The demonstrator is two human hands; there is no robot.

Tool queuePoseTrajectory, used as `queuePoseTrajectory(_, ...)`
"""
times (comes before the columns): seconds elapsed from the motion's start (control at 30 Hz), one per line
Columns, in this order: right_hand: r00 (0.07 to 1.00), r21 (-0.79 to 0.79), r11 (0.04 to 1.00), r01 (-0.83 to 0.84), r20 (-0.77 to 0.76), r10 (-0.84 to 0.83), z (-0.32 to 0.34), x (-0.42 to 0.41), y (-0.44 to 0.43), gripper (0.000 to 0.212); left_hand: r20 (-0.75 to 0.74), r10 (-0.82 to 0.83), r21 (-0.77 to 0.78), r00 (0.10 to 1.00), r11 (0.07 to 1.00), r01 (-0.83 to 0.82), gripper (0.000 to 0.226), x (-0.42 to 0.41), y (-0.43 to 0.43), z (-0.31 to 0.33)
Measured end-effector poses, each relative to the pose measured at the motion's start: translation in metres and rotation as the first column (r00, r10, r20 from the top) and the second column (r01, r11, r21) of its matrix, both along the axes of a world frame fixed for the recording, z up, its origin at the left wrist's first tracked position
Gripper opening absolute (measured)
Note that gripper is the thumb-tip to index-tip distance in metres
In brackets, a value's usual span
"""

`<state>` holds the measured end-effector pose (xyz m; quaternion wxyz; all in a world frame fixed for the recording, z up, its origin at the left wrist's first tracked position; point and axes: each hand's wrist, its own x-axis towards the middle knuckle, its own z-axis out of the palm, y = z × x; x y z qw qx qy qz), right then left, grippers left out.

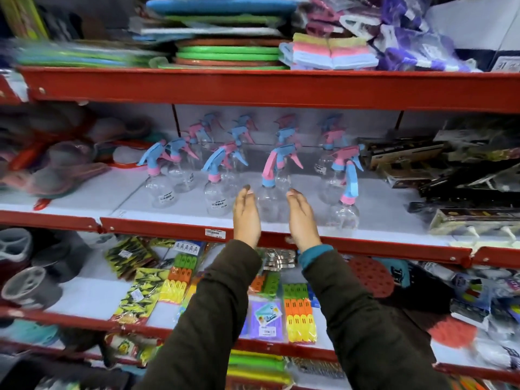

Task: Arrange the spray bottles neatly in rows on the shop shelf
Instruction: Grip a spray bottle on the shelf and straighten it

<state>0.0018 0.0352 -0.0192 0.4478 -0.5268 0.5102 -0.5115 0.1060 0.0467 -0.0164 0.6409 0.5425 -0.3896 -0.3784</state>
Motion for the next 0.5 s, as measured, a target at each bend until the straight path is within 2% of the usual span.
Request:
queuePoseTrajectory(0.07, 1.0, 0.021, 1.0, 0.015, 0.009, -0.015, 0.004, 0.009, -0.012, 0.041, 0.041, -0.054, 0.039, 0.998, 0.998, 0.052, 0.046, 0.01, -0.016, 0.006)
queuePoseTrajectory(0.17, 1.0, 0.047, 0.999, 0.012, 0.003, -0.012, 0.007, 0.018, -0.02, 0.039, 0.028, -0.154, 0.114, 0.988, 0.982, 0.15, 0.048, 0.018, -0.033, 0.011)
queuePoseTrajectory(0.3, 0.999, 0.073, 0.996, 0.042, 0.027, -0.044, 0.004, 0.025, -0.022, 0.036, -0.018, -0.288, 0.121, 0.957, 0.95, 0.288, 0.037, 0.022, -0.041, 0.009)
queuePoseTrajectory(0.43, 0.997, 0.099, 0.993, 0.065, 0.028, -0.068, -0.001, 0.02, -0.019, 0.029, -0.037, -0.335, 0.117, 0.942, 0.934, 0.337, 0.032, 0.021, -0.036, 0.006)
queuePoseTrajectory(0.5, 0.999, 0.09, 0.995, 0.045, 0.012, -0.047, -0.007, 0.018, -0.017, 0.039, -0.02, -0.334, 0.129, 0.942, 0.934, 0.333, 0.036, 0.023, -0.034, -0.001)
